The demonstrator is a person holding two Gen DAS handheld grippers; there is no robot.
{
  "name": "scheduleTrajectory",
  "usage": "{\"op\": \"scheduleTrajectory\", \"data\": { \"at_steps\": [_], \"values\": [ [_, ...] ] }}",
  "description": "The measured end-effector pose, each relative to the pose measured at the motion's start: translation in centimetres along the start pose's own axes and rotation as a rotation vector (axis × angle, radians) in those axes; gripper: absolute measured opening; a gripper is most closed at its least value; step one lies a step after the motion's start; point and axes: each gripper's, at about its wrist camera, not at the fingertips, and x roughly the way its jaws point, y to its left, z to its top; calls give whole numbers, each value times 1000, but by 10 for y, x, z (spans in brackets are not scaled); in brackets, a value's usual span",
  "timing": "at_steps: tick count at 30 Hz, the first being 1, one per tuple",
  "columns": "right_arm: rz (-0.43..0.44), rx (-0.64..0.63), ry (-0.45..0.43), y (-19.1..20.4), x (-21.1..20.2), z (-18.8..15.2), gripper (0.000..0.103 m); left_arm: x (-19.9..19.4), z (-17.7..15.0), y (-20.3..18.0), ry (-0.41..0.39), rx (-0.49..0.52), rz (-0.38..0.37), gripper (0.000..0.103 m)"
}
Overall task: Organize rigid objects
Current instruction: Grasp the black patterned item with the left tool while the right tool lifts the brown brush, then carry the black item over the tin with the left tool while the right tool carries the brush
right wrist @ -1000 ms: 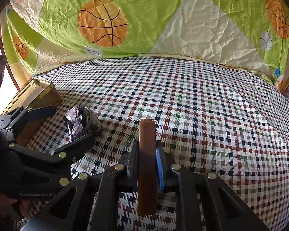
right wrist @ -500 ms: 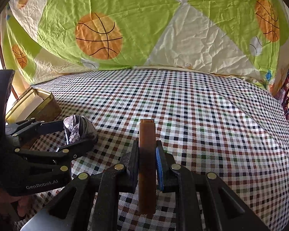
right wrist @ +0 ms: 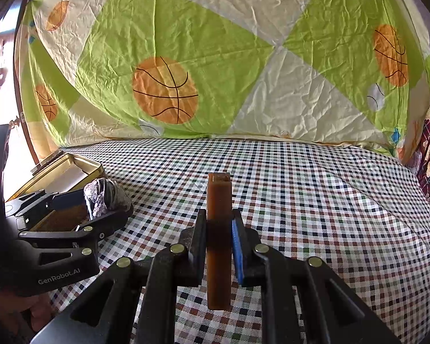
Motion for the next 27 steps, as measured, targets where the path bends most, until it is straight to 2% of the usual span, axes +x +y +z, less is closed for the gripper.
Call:
{"op": "scheduleTrajectory", "data": {
  "at_steps": [12,27],
  "values": [
    [4,-51,-104,18,-19,-2,17,-38,-14,13,-140,-44,44,70],
    [35,-53,-140,30,-32,-7,17,-65,-26,20,-210,-51,59,70]
  ]
}}
